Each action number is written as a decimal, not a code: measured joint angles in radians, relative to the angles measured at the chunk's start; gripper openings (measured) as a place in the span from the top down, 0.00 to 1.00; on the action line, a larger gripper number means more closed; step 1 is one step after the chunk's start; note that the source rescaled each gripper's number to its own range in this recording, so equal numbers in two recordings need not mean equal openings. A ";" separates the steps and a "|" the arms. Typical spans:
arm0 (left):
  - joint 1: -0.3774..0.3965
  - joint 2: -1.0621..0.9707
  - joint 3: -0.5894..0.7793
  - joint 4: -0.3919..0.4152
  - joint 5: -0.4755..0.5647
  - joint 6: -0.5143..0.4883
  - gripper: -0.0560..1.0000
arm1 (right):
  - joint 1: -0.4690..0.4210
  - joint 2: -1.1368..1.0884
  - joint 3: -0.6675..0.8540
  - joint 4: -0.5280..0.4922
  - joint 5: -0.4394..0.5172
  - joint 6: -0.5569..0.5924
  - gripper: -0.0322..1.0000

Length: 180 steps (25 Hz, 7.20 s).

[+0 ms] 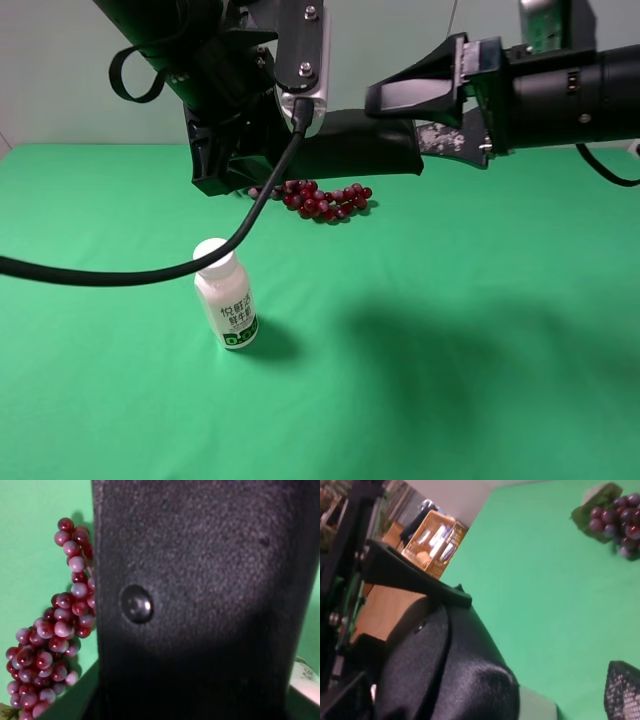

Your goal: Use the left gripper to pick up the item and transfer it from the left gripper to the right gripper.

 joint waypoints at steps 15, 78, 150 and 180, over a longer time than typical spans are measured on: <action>0.000 0.000 0.000 0.010 0.011 0.003 0.93 | 0.042 0.069 0.000 0.008 0.030 0.003 0.22; 0.000 -0.375 -0.002 0.207 0.259 -0.373 0.11 | 0.042 0.070 -0.001 0.068 0.091 -0.012 0.90; 0.316 -1.624 0.870 0.154 0.267 -1.142 0.11 | 0.042 0.070 -0.001 0.060 -0.101 -0.001 0.92; 0.679 -1.624 0.870 0.155 0.266 -1.143 0.11 | -0.241 0.070 0.030 -0.402 -0.352 0.105 0.92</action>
